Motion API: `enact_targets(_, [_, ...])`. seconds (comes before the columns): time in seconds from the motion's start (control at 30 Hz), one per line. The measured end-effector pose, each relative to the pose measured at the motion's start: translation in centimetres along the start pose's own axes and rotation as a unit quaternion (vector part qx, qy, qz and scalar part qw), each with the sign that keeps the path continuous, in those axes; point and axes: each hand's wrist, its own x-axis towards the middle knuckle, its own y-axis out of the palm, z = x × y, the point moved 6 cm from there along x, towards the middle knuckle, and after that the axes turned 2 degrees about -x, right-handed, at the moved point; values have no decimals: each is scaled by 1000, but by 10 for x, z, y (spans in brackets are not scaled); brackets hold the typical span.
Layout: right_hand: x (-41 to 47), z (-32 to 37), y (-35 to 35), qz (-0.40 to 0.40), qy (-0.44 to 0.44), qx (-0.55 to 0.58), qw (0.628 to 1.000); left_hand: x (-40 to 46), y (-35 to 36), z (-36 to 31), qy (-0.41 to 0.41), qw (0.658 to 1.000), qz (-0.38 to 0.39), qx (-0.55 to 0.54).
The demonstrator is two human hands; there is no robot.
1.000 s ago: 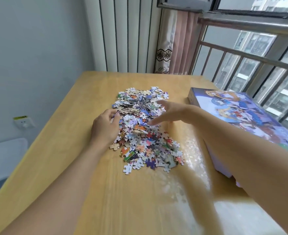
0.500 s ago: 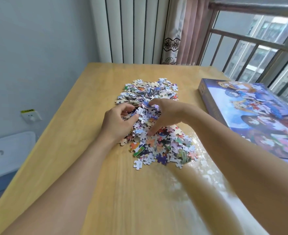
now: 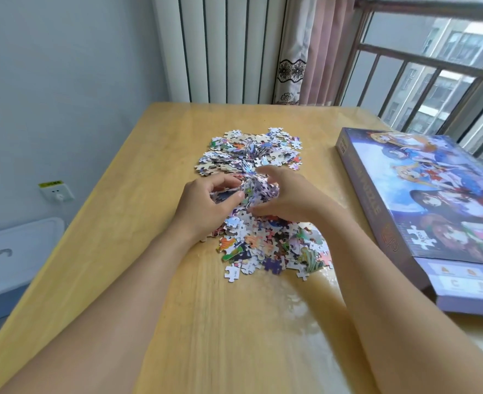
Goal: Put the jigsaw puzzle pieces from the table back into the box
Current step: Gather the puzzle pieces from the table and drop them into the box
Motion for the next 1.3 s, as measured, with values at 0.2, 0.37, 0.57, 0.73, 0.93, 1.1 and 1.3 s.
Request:
enact_targets(0.2, [-1, 0, -2, -55, -31, 18, 998, -2, 5, -4, 21, 1000, 11, -4])
enact_targets(0.37, [-4, 0, -2, -102, -43, 31, 993, -2, 5, -8, 45, 999, 3, 10])
enact_targets(0.57, [-6, -6, -4, -135, -45, 66, 988, 1, 4, -8, 35, 998, -28, -34])
enact_targets(0.73, [-8, -11, -7, -136, -38, 169, 976, 1, 2, -2, -11, 994, -57, -89])
enact_targets(0.93, [-16, -16, -15, -128, 21, 398, 908, 3, 2, 5, -57, 988, -66, -125])
enact_targets(1.1, [-16, -9, -6, -28, 34, 529, 847, 2, 8, 2, -100, 972, -61, -202])
enact_targets(1.3, [-16, -4, 11, 1, 91, 556, 826, -2, 21, -2, -164, 929, -36, -331])
